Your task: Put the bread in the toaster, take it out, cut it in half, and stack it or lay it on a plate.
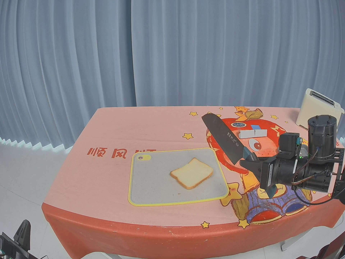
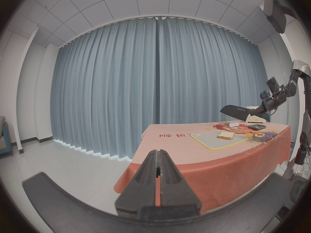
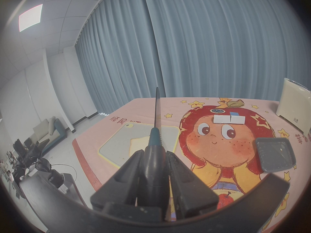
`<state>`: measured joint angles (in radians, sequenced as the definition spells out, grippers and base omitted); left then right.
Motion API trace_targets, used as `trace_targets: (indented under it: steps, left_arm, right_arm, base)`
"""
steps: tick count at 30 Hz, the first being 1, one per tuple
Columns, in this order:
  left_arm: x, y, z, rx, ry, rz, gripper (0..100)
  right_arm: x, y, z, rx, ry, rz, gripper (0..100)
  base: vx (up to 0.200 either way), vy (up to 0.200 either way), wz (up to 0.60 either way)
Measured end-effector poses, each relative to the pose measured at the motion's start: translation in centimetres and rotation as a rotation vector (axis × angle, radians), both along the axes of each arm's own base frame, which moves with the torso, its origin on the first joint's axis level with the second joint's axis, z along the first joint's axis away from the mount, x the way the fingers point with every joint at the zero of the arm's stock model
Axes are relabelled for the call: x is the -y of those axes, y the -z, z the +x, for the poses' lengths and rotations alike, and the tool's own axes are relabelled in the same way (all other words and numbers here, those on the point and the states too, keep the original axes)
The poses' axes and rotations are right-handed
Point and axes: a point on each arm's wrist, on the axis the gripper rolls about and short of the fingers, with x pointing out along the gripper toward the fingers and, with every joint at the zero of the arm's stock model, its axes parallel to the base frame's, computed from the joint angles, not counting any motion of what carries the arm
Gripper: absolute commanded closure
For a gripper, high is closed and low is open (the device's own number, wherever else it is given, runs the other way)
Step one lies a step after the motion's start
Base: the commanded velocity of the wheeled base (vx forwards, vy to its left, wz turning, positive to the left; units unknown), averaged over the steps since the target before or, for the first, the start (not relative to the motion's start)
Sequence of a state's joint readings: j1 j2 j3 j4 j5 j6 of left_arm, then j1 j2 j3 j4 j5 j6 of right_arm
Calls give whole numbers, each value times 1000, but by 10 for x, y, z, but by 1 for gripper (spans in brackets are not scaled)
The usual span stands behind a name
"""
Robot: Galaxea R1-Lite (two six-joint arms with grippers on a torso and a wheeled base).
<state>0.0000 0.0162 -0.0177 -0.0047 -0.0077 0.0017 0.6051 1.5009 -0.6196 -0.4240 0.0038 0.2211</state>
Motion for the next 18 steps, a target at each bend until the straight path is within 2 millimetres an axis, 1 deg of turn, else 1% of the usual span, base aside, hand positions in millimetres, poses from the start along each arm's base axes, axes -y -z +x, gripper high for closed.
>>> trace_targets:
  steps: [18]
  left_arm:
    - [0, 0, 0, 0, 0, 0, 100]
  right_arm:
    - [-1, -2, -4, 9, -11, 5, 100]
  base:
    - [0, 0, 0]
